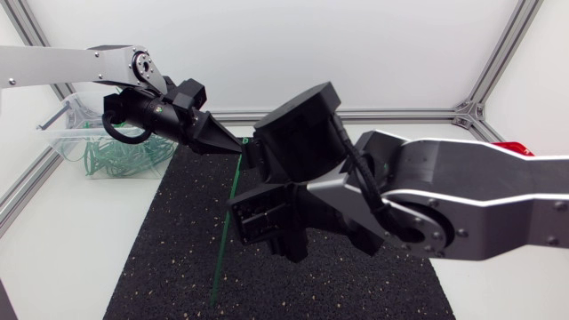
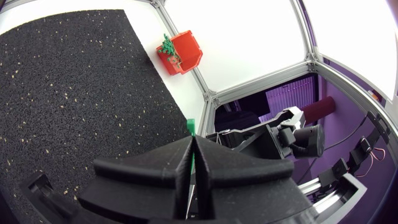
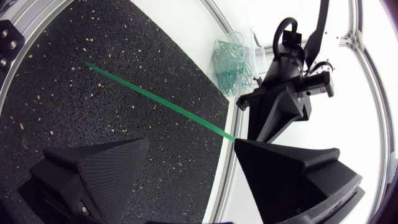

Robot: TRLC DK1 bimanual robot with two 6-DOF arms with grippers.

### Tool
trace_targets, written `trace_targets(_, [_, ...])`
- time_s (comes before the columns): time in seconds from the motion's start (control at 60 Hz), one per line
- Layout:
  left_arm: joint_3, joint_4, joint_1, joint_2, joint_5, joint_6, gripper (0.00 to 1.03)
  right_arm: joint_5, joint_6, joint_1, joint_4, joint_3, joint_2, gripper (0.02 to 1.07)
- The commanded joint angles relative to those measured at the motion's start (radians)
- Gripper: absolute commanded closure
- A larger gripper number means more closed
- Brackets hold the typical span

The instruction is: Take a green cable tie from the red box, thread the tail through the head to close it, then place it in the transparent bin on the left.

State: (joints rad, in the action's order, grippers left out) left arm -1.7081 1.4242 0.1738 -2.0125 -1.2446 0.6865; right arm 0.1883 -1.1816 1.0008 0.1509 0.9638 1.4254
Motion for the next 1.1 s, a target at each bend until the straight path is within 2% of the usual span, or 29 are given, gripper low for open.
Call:
trace_targets(0.0, [-0.022, 0.021, 0.007, -0.019, -0.012, 0.036, 1.00, 0.023, -0.053, 0.021, -0.042, -0.031, 0.024, 0.07])
trace_targets(0.133, [-0.015, 0.024, 0.007, -0.019, -0.012, 0.036, 1.00, 0.046, -0.096, 0.045, -0.114, -0.060, 0.050, 0.07])
trace_targets(0.267, [-0.013, 0.025, 0.007, -0.023, -0.012, 0.042, 1.00, 0.076, -0.158, 0.070, -0.154, -0.085, 0.087, 0.17])
trace_targets(0.35, [-0.015, 0.027, 0.009, -0.029, -0.012, 0.051, 1.00, 0.100, -0.196, 0.084, -0.177, -0.094, 0.096, 0.19])
trace_targets(0.417, [-0.015, 0.028, 0.007, -0.031, -0.012, 0.062, 1.00, 0.108, -0.231, 0.088, -0.188, -0.102, 0.096, 0.26])
trace_targets(0.65, [-0.010, 0.042, 0.007, -0.040, -0.010, 0.099, 1.00, 0.152, -0.440, 0.096, -0.422, -0.198, 0.136, 0.27])
trace_targets(0.833, [-0.010, 0.044, 0.007, -0.045, -0.009, 0.108, 1.00, 0.142, -0.581, 0.087, -0.599, -0.258, 0.184, 0.26])
trace_targets(1.083, [-0.018, 0.044, 0.003, -0.055, -0.004, 0.120, 1.00, 0.092, -0.698, 0.058, -0.717, -0.281, 0.218, 0.26])
